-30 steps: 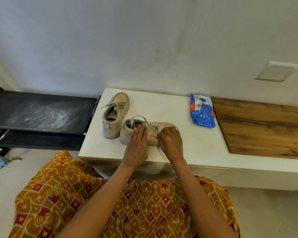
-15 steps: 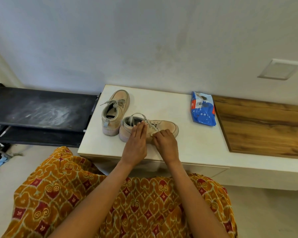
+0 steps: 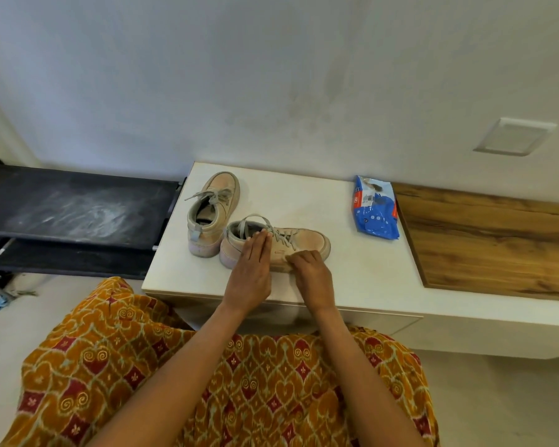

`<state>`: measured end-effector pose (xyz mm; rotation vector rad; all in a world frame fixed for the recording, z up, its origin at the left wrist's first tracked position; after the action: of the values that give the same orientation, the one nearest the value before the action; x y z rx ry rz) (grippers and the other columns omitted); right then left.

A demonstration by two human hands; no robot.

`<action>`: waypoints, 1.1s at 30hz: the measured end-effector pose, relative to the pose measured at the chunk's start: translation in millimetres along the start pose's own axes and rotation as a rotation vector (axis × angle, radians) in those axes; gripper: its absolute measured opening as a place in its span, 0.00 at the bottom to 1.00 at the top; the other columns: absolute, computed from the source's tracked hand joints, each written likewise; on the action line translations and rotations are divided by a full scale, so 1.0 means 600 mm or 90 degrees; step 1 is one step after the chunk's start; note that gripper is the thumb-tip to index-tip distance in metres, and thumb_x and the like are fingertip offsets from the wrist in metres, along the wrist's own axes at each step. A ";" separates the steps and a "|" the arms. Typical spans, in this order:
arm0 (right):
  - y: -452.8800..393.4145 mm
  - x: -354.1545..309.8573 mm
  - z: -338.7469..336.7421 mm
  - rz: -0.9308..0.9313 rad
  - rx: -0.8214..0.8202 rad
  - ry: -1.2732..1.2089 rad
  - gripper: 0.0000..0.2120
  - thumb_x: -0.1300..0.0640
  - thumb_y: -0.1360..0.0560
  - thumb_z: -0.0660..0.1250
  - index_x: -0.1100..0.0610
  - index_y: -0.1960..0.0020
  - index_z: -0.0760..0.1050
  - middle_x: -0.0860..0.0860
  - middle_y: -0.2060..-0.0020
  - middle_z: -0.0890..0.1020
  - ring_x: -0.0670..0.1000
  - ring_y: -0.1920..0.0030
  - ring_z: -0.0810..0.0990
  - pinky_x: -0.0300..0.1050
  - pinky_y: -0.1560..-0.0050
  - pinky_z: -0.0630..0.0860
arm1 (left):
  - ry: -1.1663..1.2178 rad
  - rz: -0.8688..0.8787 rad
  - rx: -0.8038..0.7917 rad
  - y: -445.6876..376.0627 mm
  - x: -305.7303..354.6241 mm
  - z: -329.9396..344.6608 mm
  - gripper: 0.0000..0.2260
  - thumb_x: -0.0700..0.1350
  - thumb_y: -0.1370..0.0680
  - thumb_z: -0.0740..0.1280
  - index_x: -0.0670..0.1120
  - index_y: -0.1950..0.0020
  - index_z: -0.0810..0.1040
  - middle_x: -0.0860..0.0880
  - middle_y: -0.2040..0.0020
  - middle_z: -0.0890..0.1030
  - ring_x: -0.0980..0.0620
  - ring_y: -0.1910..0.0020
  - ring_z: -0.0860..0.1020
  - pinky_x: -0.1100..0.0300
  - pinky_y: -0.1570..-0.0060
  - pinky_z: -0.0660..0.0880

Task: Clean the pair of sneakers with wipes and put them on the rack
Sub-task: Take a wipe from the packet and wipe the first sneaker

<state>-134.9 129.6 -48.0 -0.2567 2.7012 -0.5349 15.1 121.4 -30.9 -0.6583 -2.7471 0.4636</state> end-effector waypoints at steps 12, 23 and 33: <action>-0.035 -0.044 0.007 0.150 0.003 -0.087 0.08 0.62 0.24 0.64 0.61 0.50 0.81 0.56 0.56 0.81 0.55 0.55 0.78 0.47 0.57 0.77 | 0.026 -0.015 -0.030 -0.001 -0.003 0.009 0.33 0.37 0.31 0.64 0.35 0.29 0.57 0.35 0.30 0.65 0.38 0.30 0.64 0.44 0.35 0.68; -0.036 0.039 -0.023 0.420 0.098 -0.162 0.09 0.59 0.23 0.64 0.60 0.47 0.80 0.56 0.52 0.81 0.53 0.52 0.79 0.35 0.55 0.68 | -0.012 0.001 -0.015 0.001 -0.005 0.013 0.29 0.40 0.30 0.53 0.34 0.29 0.57 0.34 0.30 0.65 0.41 0.29 0.58 0.46 0.32 0.63; -0.060 0.051 -0.024 0.399 0.094 -0.187 0.09 0.61 0.22 0.63 0.61 0.47 0.80 0.56 0.51 0.80 0.54 0.50 0.79 0.36 0.53 0.68 | -0.018 0.018 -0.008 0.002 -0.012 0.021 0.31 0.44 0.30 0.51 0.34 0.28 0.56 0.35 0.28 0.61 0.40 0.28 0.57 0.46 0.31 0.56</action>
<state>-164.8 94.2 -30.9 0.4983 2.2683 -0.4526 17.8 116.0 -44.4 -0.6994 -2.7729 0.4653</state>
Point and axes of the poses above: each hand's wrist, its own y-axis away from the middle knuckle, its own z-axis out of the palm, x = y × z, the point moved 1 cm from there along -y, towards the middle knuckle
